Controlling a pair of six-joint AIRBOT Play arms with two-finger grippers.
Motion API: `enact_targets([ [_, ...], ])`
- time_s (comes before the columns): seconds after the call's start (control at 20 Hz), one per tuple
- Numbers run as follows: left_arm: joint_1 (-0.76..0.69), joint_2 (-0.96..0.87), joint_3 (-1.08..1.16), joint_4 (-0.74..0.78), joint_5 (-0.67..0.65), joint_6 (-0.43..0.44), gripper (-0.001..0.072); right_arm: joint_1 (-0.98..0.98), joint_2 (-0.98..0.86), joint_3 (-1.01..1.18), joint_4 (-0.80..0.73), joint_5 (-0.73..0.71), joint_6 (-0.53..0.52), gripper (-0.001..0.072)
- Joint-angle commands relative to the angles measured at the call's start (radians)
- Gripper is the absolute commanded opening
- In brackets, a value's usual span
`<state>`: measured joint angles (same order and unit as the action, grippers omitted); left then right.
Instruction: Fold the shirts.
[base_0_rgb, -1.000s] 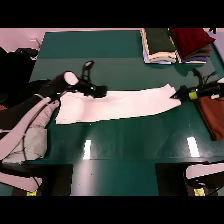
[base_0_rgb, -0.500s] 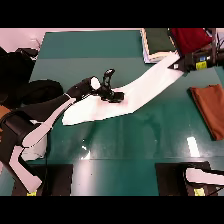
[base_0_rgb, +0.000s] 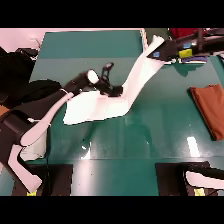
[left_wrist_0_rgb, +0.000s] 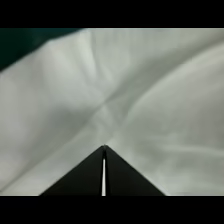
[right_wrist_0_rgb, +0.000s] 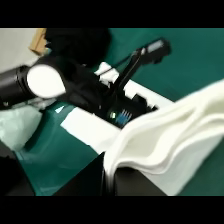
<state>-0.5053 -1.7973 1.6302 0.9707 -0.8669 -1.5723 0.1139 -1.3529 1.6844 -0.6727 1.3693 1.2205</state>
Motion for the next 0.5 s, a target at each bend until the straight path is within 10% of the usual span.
enact_targets([
  [0.0, 0.116, 0.109, 0.09, 0.115, -0.111, 0.002, 0.0024, 0.161, -0.034, 0.007, 0.003, -0.088, 0.006, 0.0017],
  [0.3, 0.388, 0.438, 0.183, 0.387, -0.227, 0.002, 0.0024, 0.53, -0.295, 0.092, 0.103, -0.4, -0.074, 0.0019],
  [0.35, 0.415, 0.478, 0.183, 0.409, -0.229, 0.002, 0.0025, 0.579, -0.36, 0.151, 0.103, -0.435, -0.082, 0.0063],
  [0.45, 0.457, 0.539, 0.183, 0.418, -0.246, 0.002, 0.0024, 0.647, -0.477, 0.271, 0.101, -0.455, -0.088, 0.0392],
])
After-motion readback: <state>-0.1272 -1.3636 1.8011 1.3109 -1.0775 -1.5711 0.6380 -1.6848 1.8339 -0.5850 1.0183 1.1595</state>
